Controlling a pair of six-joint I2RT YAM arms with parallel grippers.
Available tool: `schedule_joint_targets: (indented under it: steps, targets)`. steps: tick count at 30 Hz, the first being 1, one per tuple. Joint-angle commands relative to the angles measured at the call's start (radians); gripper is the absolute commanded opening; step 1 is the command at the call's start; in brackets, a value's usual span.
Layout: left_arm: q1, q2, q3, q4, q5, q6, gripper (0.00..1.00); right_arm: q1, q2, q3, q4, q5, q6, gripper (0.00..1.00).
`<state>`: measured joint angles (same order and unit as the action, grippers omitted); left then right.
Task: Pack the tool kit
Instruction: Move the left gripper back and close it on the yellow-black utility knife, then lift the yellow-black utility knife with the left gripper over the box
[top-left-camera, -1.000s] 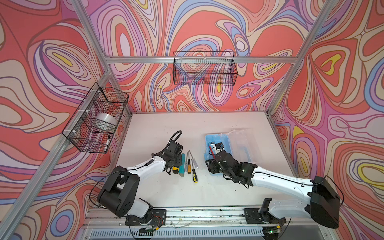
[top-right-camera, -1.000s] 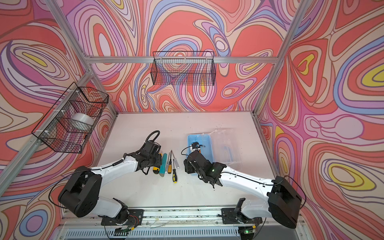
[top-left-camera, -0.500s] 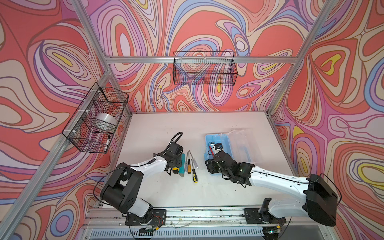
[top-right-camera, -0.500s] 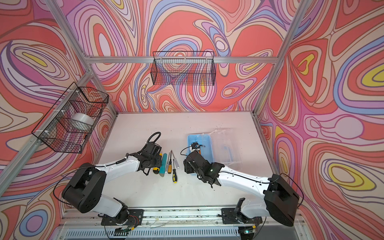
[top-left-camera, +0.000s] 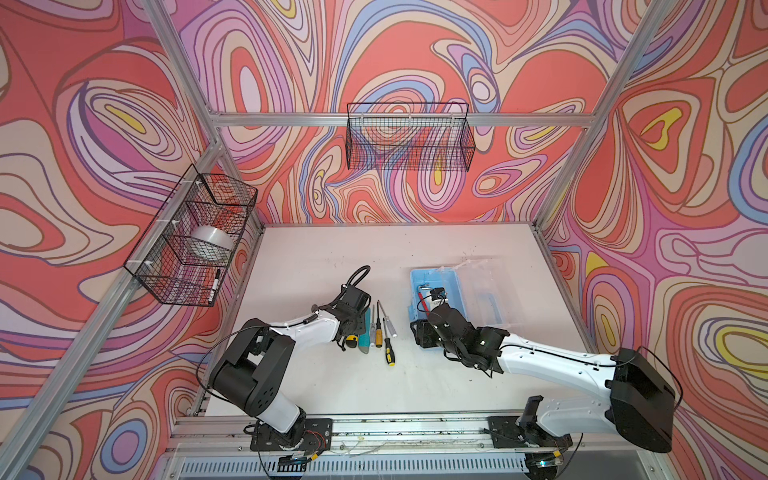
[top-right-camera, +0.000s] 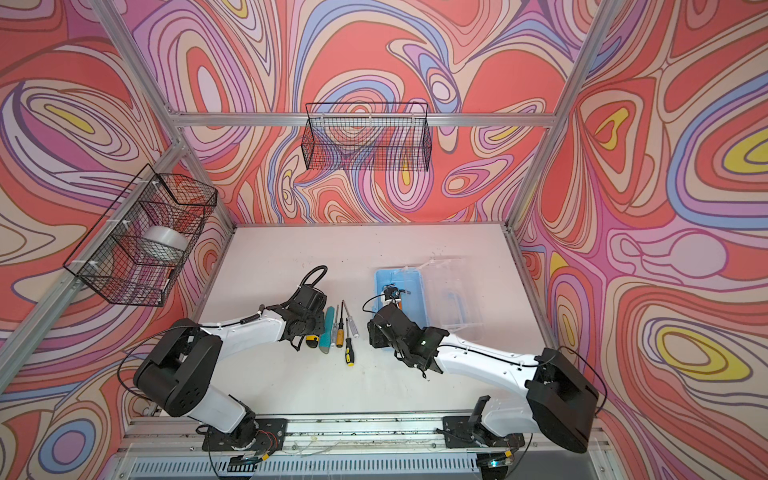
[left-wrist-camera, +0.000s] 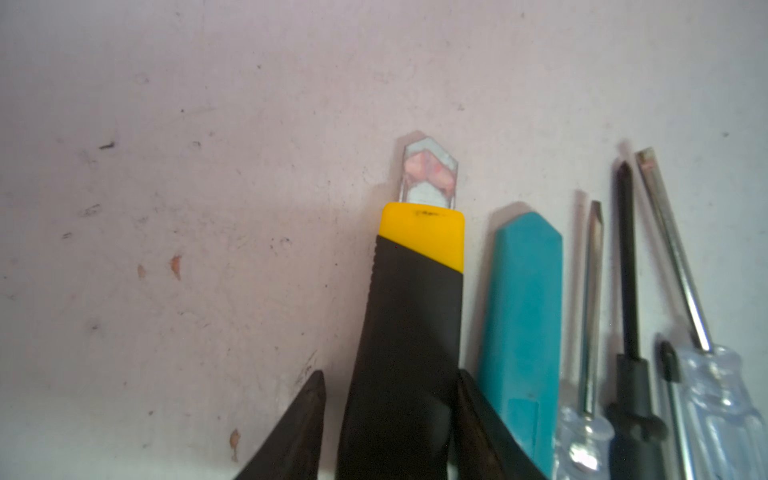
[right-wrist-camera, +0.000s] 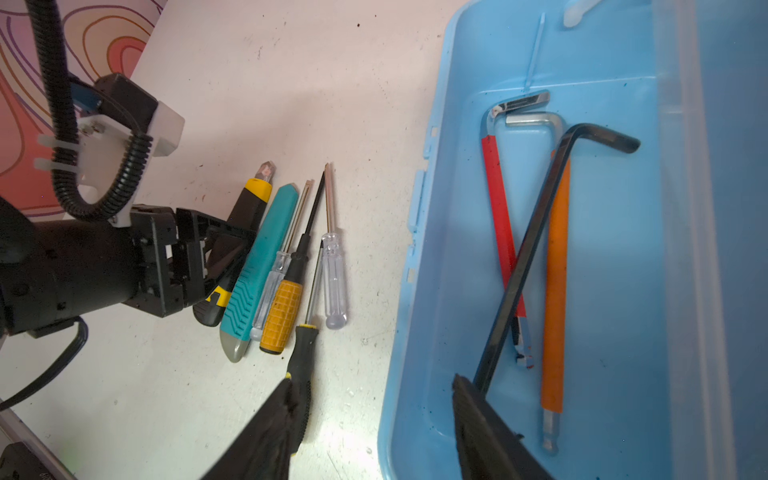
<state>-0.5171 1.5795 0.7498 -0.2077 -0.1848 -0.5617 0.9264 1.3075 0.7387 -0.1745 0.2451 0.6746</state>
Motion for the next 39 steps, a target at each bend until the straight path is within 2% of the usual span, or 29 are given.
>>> schedule_joint_targets:
  steps: [1,13,19,23,28,32,36,39]
  targets:
    - [-0.007,0.034,-0.001,-0.012,0.007,-0.019,0.42,0.005,-0.005,-0.023,0.026,0.0,0.007,0.61]
    - [-0.008,-0.024,0.007,-0.041,-0.039,0.001,0.28,0.006,-0.021,-0.03,0.051,-0.016,0.02,0.61]
    - [-0.006,-0.114,0.027,-0.107,-0.079,0.022,0.25,0.005,-0.021,-0.03,0.069,-0.029,0.028,0.61]
    - [-0.006,-0.201,0.047,-0.15,-0.055,0.019,0.24,0.006,-0.039,-0.032,0.075,-0.014,0.041,0.61]
    - [-0.024,-0.332,0.067,-0.15,0.075,-0.035,0.23,0.005,-0.161,-0.051,0.044,0.076,0.048,0.61]
    - [-0.099,-0.393,0.111,-0.144,0.065,-0.088,0.25,0.004,-0.297,-0.045,-0.063,0.181,0.027,0.6]
    - [-0.181,-0.383,0.148,-0.065,0.057,-0.154,0.24,0.002,-0.418,-0.02,-0.207,0.284,0.012,0.61]
    - [-0.253,-0.316,0.194,0.048,0.066,-0.194,0.24,-0.001,-0.505,-0.012,-0.287,0.352,0.004,0.6]
